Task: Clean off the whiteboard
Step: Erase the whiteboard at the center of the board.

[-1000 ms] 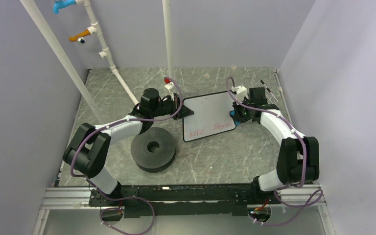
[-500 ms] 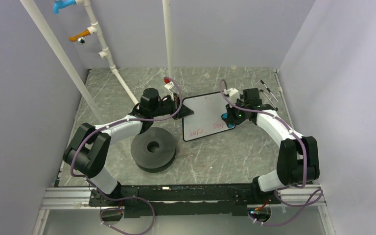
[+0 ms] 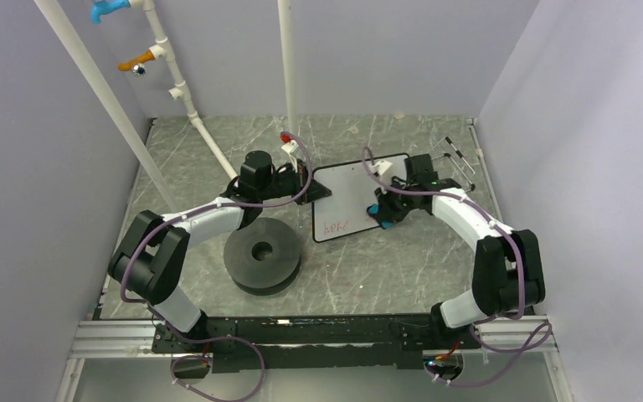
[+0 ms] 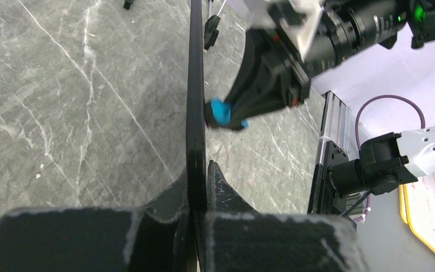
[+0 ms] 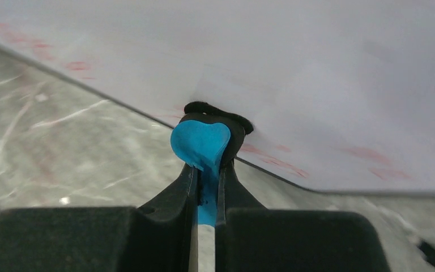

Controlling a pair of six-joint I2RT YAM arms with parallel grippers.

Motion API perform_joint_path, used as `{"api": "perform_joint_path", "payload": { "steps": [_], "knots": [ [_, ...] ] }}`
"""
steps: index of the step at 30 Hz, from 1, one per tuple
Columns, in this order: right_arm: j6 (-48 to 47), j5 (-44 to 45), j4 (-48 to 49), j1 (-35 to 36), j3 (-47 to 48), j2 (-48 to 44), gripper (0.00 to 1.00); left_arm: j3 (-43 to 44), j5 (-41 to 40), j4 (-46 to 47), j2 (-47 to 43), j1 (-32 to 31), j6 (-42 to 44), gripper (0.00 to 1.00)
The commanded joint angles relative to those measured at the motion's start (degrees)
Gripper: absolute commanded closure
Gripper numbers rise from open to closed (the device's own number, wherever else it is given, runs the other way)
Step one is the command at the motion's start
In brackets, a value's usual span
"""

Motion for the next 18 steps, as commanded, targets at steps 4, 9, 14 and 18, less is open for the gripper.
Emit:
{"api": "perform_joint_path", "payload": {
  "steps": [4,9,14,18],
  "knots": [
    [-3.58,-2.76,0.37,6.16,0.74,-0.36,1.00,2.63,8.16,4.02,-2.76,-1.72,-1.01,1.00],
    [6.11,10.27,6.38,0.32,0.82,1.00,1.00,2.96,8.18,3.24,-2.96,-1.60,-0.40,1.00],
    [8.66,14.24,8.35,-3.31,0.25,0.56,1.00,3.29,8.41,3.37,-2.59,-1.66,-0.69,1.00],
    [7.70,9.70,6.69,-3.00,1.19,1.79,1.00,3.40,8.48,3.47,-2.60,-1.59,-0.83,1.00]
  ]
}}
